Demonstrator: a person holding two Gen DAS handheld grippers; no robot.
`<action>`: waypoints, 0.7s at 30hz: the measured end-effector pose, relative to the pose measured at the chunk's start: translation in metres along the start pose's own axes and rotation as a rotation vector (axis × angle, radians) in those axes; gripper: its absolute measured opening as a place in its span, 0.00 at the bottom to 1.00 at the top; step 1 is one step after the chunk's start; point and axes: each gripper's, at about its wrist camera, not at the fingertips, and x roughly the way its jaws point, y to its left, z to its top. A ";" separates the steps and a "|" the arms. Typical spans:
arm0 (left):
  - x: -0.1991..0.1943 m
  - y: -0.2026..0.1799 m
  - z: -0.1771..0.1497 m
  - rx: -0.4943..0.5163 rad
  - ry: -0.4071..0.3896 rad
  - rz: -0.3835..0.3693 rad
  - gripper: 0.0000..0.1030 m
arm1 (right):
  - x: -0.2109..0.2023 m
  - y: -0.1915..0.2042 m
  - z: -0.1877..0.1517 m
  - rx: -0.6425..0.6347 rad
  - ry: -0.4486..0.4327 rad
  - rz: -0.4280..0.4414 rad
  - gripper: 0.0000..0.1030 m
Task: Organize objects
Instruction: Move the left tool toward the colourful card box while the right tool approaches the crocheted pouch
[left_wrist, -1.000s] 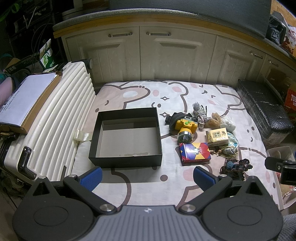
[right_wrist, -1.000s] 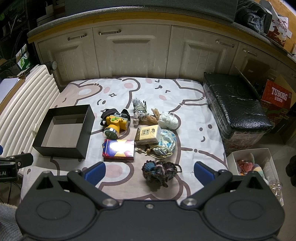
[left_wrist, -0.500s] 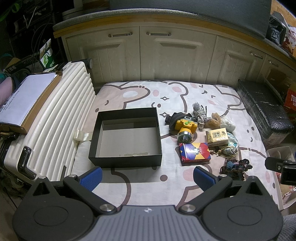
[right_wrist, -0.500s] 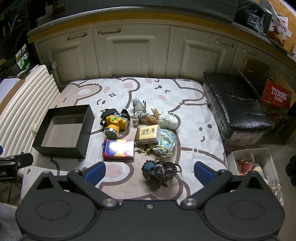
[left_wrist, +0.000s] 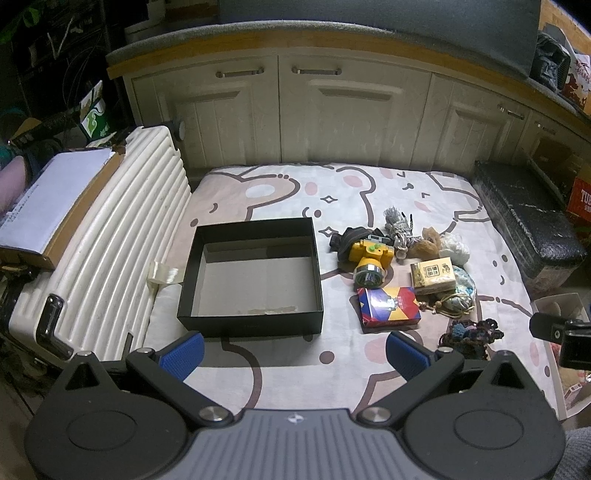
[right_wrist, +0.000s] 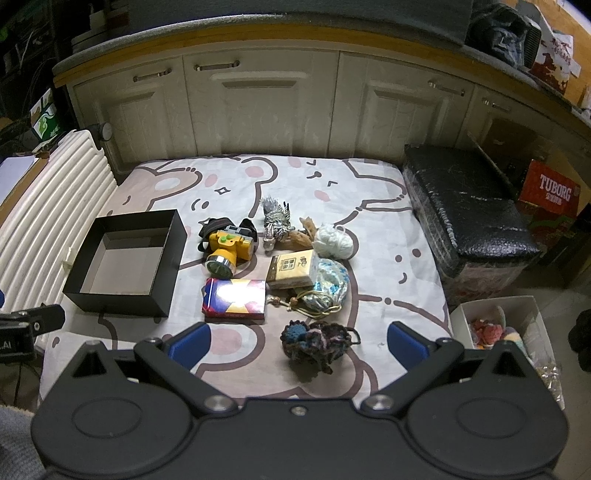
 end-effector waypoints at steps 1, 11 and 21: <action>-0.002 0.000 0.000 0.001 -0.007 0.001 1.00 | -0.002 -0.001 0.001 0.001 -0.005 -0.002 1.00; -0.029 -0.003 0.012 0.008 -0.111 -0.010 1.00 | -0.029 -0.017 0.008 0.035 -0.120 -0.003 1.00; -0.035 -0.018 0.047 0.002 -0.179 -0.056 1.00 | -0.041 -0.038 0.035 0.048 -0.235 -0.024 1.00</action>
